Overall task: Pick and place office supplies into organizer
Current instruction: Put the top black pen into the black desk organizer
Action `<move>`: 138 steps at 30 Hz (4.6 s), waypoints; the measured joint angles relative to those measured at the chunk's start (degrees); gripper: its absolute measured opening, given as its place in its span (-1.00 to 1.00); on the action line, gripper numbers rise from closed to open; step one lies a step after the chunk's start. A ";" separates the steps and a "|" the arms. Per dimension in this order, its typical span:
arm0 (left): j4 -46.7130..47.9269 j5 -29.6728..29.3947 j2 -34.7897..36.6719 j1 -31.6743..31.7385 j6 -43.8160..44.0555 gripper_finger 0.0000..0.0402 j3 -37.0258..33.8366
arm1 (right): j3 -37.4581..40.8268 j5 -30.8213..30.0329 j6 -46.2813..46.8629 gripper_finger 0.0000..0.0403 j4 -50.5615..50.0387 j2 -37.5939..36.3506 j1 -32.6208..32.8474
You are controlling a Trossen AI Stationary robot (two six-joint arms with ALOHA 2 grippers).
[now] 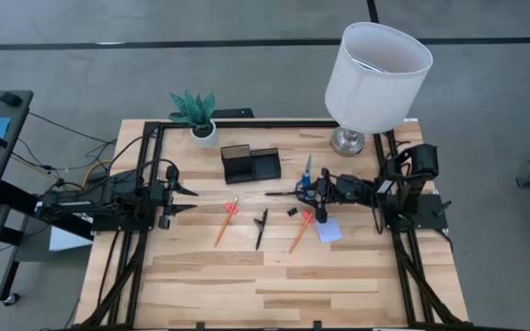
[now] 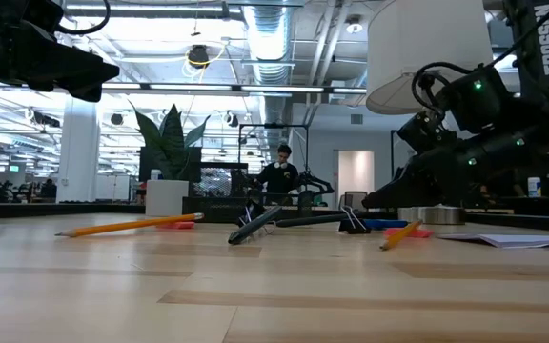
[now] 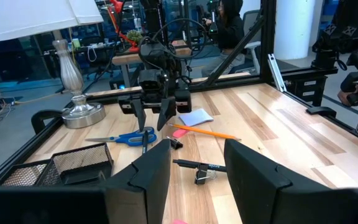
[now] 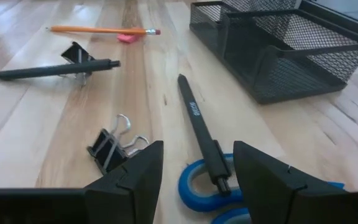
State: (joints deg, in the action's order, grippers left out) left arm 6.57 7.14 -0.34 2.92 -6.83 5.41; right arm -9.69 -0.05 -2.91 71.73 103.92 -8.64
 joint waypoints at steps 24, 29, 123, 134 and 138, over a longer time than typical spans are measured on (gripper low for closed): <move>0.00 0.02 0.00 0.02 0.63 -0.28 0.00 | -2.27 -0.01 -0.12 -0.16 -5.76 0.00 -0.49; 0.00 0.02 0.00 0.00 0.64 -0.28 0.00 | -2.27 -0.01 -0.14 -0.20 -5.80 0.00 -0.51; 0.04 0.30 0.02 0.00 1.38 -0.28 -0.02 | -21.61 -8.10 -21.50 -0.25 -54.29 -13.29 -2.16; 0.07 0.28 0.00 0.02 1.38 -0.28 -0.02 | -22.53 -6.01 -23.83 -0.06 -58.00 -13.27 -7.87; 0.06 0.28 0.01 0.01 1.38 -0.28 -0.02 | -22.59 -1.77 -24.12 -0.12 -58.00 -12.89 -9.19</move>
State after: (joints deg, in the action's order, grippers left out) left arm 6.62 7.42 -0.33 2.93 -5.45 5.39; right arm -32.29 -1.81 -27.03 13.74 91.02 -17.83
